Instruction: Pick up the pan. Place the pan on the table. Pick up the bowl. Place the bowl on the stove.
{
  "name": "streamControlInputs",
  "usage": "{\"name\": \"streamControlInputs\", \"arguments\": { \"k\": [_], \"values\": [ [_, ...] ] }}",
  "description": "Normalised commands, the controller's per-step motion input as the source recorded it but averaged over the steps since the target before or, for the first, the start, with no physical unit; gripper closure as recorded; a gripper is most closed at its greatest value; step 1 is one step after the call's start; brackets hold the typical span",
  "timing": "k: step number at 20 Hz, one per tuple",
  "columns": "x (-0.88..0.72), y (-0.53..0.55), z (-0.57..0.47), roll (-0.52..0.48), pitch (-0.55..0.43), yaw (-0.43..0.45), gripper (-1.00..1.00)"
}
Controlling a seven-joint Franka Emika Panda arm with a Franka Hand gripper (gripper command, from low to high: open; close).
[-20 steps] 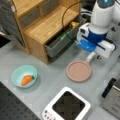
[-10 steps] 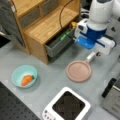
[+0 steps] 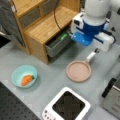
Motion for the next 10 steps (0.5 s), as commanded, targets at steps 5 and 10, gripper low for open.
{"name": "streamControlInputs", "arguments": {
  "k": [5,10],
  "values": [
    [0.43,-0.11,0.46,0.073,0.266,-0.011,-1.00],
    [0.40,-0.24,0.28,0.029,0.262,0.022,-1.00]
  ]
}}
